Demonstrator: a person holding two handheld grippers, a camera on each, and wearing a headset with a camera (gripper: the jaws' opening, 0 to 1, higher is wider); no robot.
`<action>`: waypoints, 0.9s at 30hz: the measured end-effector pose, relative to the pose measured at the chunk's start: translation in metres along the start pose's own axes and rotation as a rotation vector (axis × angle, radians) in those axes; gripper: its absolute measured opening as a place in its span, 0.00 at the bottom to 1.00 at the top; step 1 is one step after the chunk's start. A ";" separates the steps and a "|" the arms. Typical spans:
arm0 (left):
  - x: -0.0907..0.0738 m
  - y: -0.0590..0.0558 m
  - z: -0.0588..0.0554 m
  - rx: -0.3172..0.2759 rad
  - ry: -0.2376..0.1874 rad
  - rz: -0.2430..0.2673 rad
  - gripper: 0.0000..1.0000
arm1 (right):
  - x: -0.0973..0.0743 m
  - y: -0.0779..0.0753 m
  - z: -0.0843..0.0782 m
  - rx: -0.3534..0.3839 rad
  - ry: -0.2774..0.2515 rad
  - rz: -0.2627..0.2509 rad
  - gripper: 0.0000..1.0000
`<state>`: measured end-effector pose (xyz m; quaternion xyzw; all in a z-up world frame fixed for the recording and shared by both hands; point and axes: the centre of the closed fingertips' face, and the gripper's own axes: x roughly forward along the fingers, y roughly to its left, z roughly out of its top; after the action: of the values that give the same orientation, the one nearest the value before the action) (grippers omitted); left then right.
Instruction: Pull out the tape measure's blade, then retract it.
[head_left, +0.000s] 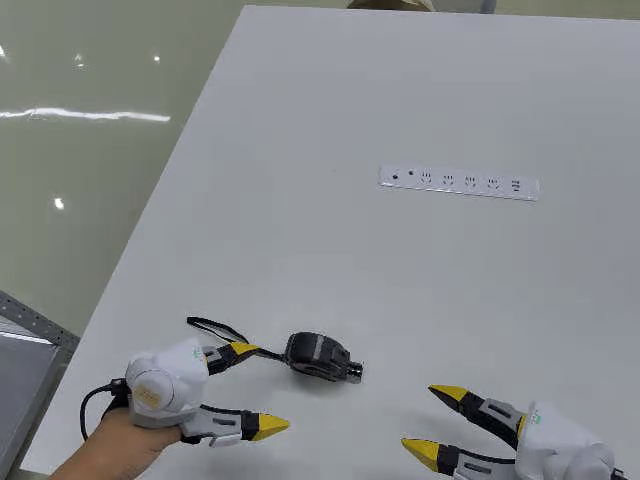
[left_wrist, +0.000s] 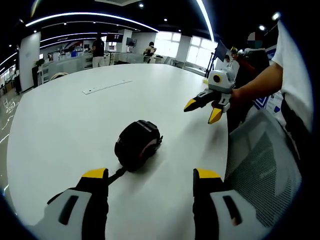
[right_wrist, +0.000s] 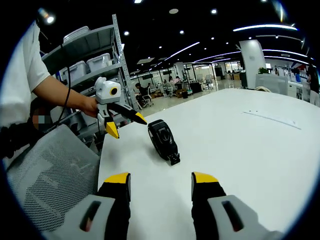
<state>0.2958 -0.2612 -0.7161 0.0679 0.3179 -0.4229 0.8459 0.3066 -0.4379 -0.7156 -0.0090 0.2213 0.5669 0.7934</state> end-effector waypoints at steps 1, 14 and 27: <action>0.001 0.001 0.001 0.003 0.003 0.000 0.66 | 0.001 0.001 0.002 0.001 0.001 0.002 0.49; 0.011 0.007 0.002 0.060 0.045 -0.030 0.64 | 0.012 -0.004 0.003 -0.003 0.003 0.022 0.48; 0.024 0.007 -0.001 0.112 0.085 -0.063 0.63 | 0.018 -0.006 0.001 -0.007 0.007 0.037 0.47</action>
<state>0.3114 -0.2722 -0.7319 0.1229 0.3313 -0.4633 0.8127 0.3175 -0.4234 -0.7228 -0.0100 0.2223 0.5821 0.7821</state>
